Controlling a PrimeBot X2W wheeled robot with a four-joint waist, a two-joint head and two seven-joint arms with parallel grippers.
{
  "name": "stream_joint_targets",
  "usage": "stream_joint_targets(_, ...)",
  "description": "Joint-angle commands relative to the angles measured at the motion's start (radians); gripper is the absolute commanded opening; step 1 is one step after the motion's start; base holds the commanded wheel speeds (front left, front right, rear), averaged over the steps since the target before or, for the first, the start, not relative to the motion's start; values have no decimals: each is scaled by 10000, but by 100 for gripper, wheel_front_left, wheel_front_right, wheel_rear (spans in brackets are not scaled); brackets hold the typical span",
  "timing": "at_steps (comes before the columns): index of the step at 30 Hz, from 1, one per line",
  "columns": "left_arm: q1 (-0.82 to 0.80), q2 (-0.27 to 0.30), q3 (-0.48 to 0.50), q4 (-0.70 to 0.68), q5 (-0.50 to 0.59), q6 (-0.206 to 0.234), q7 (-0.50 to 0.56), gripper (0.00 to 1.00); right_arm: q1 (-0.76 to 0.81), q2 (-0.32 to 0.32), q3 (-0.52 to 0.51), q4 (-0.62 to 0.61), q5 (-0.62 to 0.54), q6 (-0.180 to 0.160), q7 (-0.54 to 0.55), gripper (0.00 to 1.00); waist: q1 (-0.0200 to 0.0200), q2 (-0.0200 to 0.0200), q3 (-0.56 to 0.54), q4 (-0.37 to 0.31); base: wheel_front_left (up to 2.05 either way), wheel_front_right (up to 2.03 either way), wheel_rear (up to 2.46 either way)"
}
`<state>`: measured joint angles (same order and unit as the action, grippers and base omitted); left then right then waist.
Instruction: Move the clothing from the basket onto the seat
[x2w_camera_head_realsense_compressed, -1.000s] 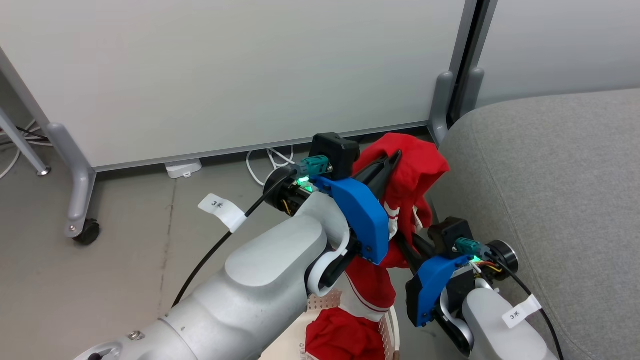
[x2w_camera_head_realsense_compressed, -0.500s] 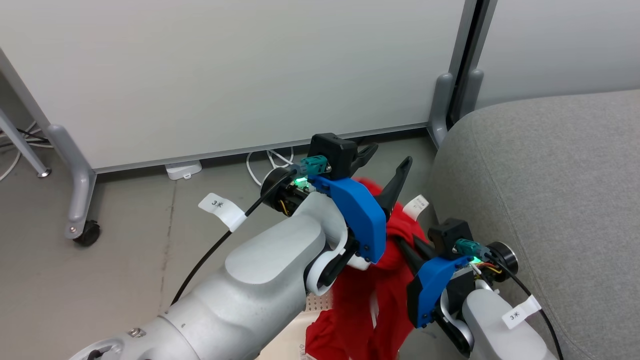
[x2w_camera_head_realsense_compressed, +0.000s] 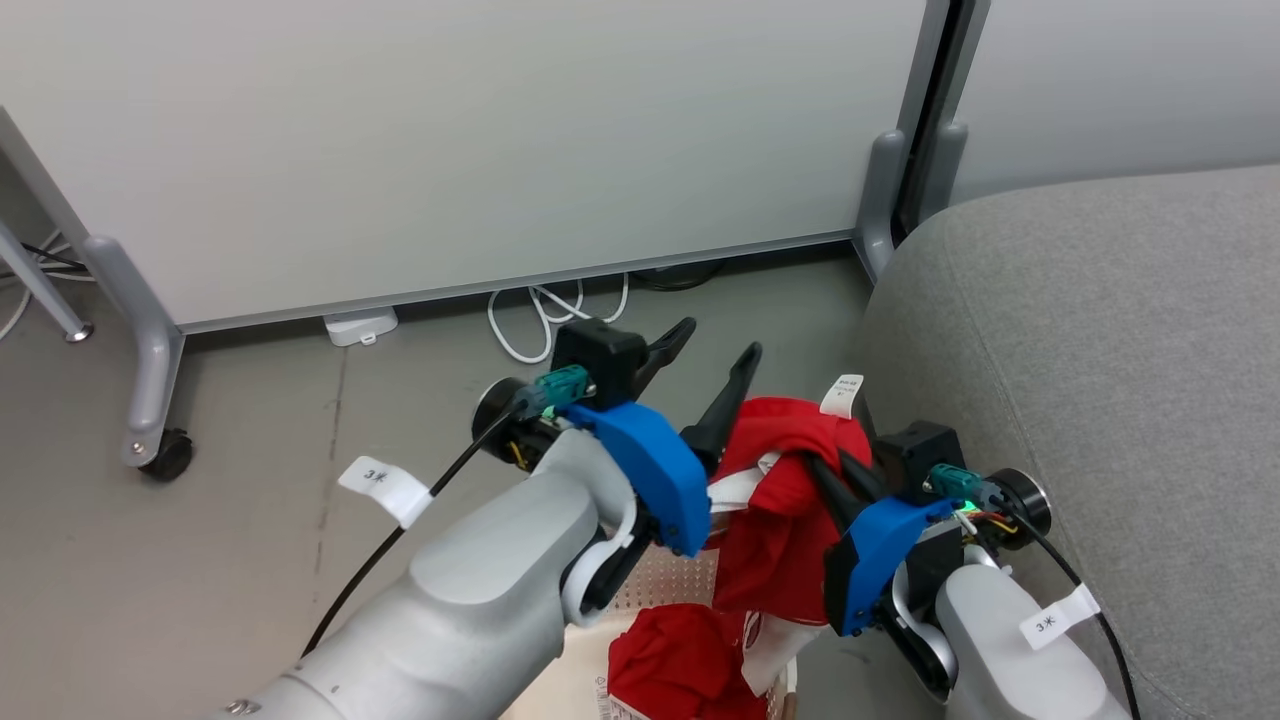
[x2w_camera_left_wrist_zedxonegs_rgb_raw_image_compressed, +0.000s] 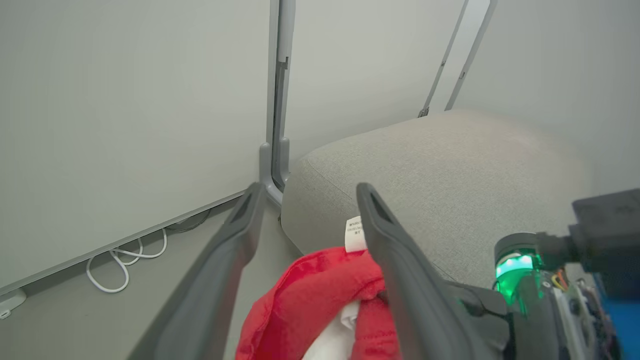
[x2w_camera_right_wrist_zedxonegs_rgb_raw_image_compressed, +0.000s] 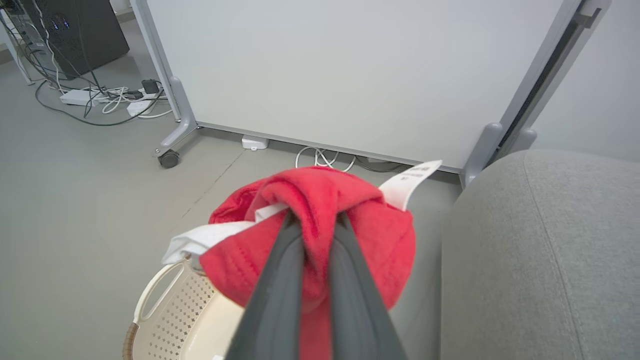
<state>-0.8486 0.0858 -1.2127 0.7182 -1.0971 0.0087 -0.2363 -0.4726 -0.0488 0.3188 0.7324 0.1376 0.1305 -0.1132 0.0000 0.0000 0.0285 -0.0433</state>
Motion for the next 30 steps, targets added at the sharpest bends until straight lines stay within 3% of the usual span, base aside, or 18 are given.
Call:
stream_joint_targets(1, 232, 182, 132, 8, 108, -88, -159, 100, -168, -28, -102, -158, -88, 5, -20, 0, 0, 0, 64, -44, 0, 0, 0)
stream_joint_targets(4, 636, 493, 537, -232, 433, -162, -285, 100, -129, -27, -200, -454, -139, 5, 27, 0, 0, 0, 160, -167, 0, 0, 0)
stream_joint_targets(10, 2432, 1471, 3131, -2181, 2326, 110, -288, 100, -37, -27, -199, -1313, -94, 5, 121, 0, 0, 0, 414, -668, 0, 0, 0)
stream_joint_targets(15, 4172, 1953, 5027, -3600, 4050, 234, -291, 100, 83, -27, -264, -2061, -142, 5, 241, 0, 0, 0, 629, -1250, 0, 0, 0)
stream_joint_targets(23, 6318, 1776, 7510, -5038, 6057, 101, -293, 100, 377, -25, -288, -3041, -76, 5, 513, 0, 0, 0, 873, -2289, 0, 0, 0)
stream_joint_targets(30, 7676, 1391, 8946, -5271, 6779, -128, -292, 100, 607, -24, -375, -3523, -267, 5, 583, 0, 0, 0, 1046, -3250, 0, 0, 0)
